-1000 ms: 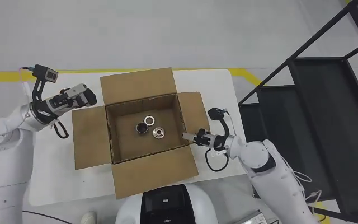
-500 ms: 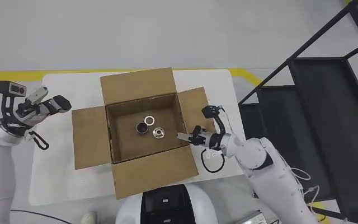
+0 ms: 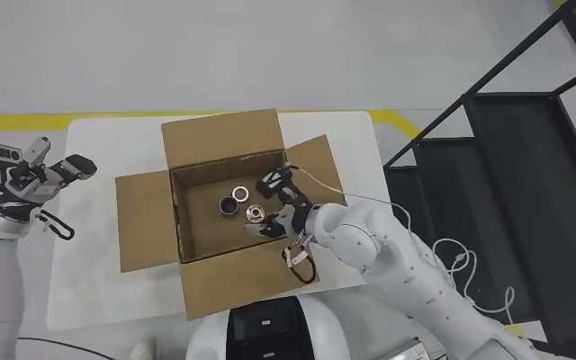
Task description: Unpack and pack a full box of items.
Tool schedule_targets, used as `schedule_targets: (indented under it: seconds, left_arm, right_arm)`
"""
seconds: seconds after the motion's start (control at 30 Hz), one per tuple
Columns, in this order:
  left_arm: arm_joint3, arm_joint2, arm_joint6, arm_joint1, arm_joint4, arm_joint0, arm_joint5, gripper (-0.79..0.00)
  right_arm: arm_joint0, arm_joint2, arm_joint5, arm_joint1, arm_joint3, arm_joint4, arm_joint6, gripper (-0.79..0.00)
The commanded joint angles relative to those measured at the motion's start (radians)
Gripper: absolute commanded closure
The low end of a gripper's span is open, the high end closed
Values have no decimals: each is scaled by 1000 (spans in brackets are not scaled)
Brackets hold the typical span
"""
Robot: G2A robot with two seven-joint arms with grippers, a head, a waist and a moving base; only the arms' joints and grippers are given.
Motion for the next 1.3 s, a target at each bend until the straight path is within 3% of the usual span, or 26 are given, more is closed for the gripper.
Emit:
schedule_targets:
  seconds: [0.0, 0.3, 1.03, 1.27]
  left_arm:
    - [0, 0, 0, 0, 0, 0, 0, -785]
    - [0, 0, 0, 0, 0, 0, 0, -785]
    - [0, 0, 0, 0, 0, 0, 0, -785]
    - [0, 0, 0, 0, 0, 0, 0, -785]
  right_arm:
    - [76, -81, 27, -20, 59, -47, 9, -785]
    - [276, -298, 106, -109, 248, -230, 44, -785]
    - [278, -303, 107, -111, 260, -236, 45, -785]
    - [378, -402, 132, -178, 385, -352, 78, -785]
